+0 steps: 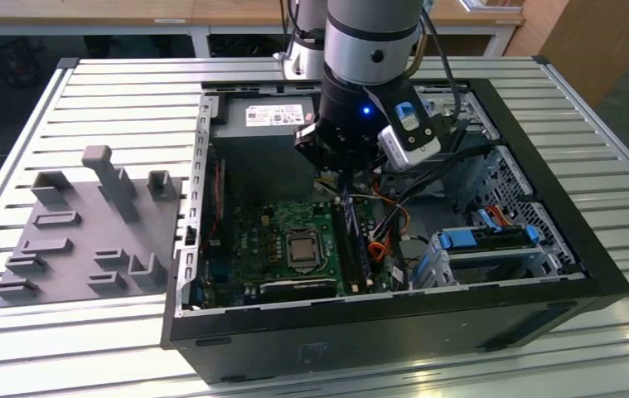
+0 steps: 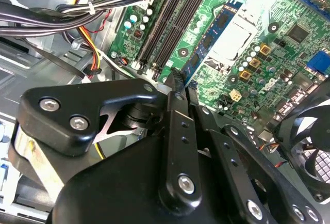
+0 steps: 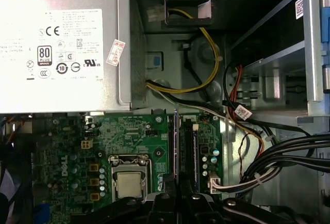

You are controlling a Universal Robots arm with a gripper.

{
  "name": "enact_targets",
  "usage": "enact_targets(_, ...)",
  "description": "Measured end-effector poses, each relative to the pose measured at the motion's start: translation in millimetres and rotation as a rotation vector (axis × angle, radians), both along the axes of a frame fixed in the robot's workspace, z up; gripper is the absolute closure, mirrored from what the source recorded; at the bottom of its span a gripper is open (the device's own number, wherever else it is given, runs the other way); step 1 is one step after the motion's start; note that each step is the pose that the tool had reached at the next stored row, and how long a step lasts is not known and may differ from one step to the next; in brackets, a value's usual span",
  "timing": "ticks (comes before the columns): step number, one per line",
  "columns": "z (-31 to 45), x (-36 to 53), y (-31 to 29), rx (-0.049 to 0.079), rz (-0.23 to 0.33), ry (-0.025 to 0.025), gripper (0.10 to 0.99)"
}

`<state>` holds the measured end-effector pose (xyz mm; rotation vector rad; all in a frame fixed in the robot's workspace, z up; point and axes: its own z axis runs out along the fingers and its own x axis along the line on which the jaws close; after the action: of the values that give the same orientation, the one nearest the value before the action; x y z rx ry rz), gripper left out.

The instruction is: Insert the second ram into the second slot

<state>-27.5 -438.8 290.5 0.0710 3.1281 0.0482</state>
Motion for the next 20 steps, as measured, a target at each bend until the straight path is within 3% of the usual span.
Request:
enact_targets(6, -3.1, 0.0, -0.1, 0.001, 0.0, 0.0001, 0.945)
enact_targets(10, -5.6, -0.2, -0.3, -0.015, 0.0, 0.0002, 0.945)
enact_targets(17, -12.9, -0.3, -1.6, -0.019, 0.0, 0.0041, 0.945)
enact_targets(20, -13.8, -0.3, -5.2, -0.019, 0.0, 0.0043, 0.945)
